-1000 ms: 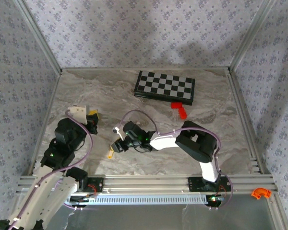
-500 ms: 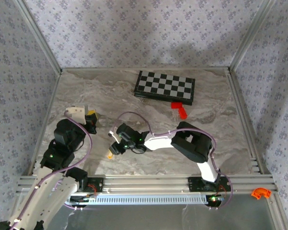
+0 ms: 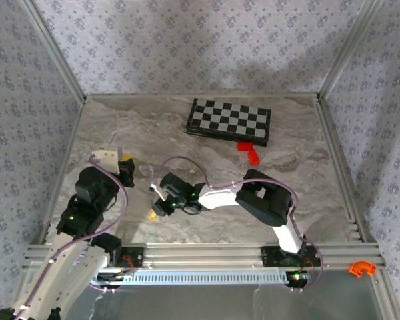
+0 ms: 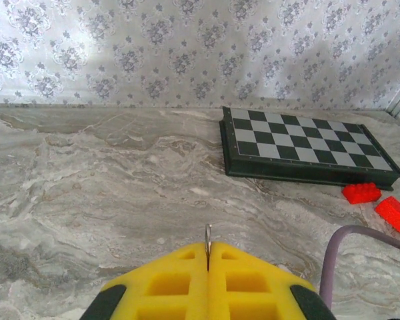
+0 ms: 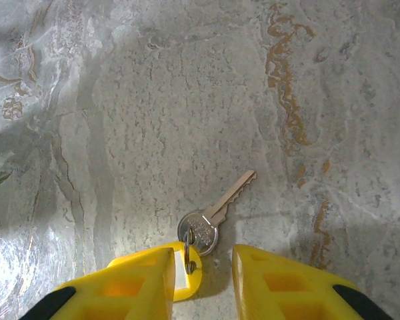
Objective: Put the keys on the keyring
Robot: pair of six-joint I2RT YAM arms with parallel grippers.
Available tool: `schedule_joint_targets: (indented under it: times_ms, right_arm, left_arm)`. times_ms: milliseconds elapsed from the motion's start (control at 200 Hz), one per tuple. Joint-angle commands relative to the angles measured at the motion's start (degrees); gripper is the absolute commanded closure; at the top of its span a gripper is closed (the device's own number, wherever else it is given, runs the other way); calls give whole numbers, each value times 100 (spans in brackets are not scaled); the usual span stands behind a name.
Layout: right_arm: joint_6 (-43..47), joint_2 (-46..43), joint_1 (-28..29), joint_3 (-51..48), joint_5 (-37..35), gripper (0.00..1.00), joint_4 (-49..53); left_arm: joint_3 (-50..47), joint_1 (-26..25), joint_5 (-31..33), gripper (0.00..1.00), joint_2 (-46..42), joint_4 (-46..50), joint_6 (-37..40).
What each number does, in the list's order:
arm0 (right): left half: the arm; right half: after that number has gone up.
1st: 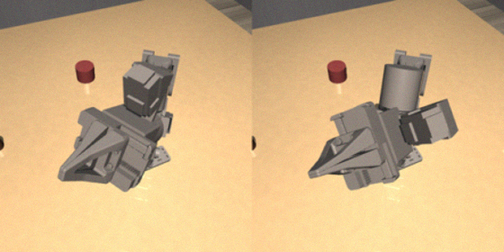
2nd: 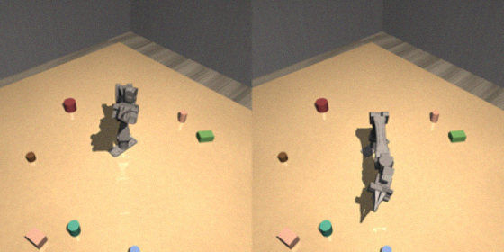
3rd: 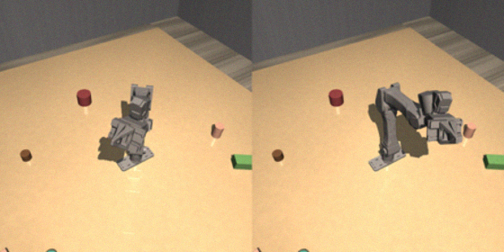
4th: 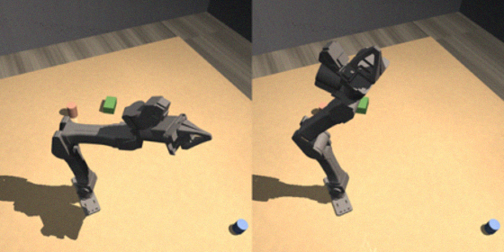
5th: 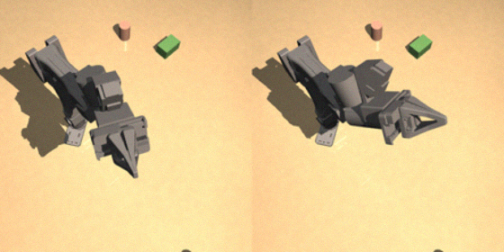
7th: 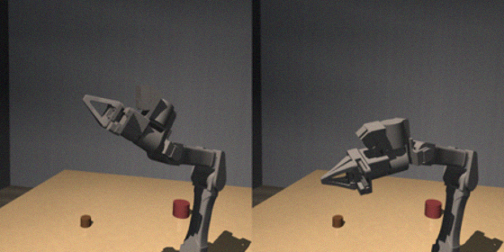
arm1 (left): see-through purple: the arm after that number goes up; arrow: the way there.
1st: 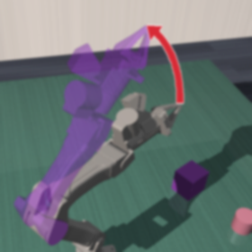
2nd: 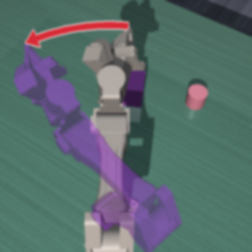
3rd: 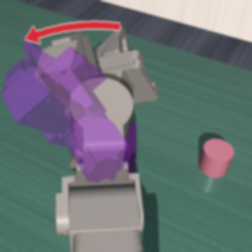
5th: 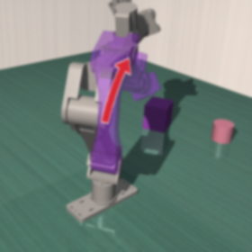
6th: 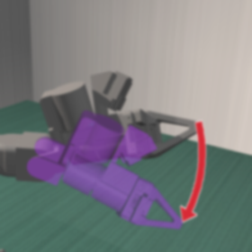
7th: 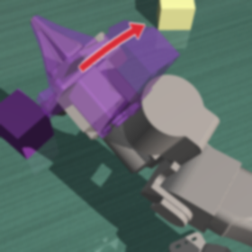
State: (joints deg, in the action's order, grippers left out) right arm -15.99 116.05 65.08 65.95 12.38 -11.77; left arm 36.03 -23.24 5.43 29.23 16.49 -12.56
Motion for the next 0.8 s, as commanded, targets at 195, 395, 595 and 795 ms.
schedule_joint_targets:
  times_ms: [195, 395, 595, 795]
  right_arm:
    - [26, 216, 57, 189, 36, 76, -30]
    - [38, 225, 55, 185, 65, 80, -45]
    - [75, 236, 75, 190, 139, 84, -73]
    - [98, 208, 75, 189, 165, 88, -114]
  left_arm:
    - [12, 49, -38, 100, -84, -341, -73]
    - [0, 48, -51, 100, -111, -323, -63]
    - [-23, 48, -232, 100, -63, -375, -54]
    - [-34, 49, -296, 100, -23, -366, -45]
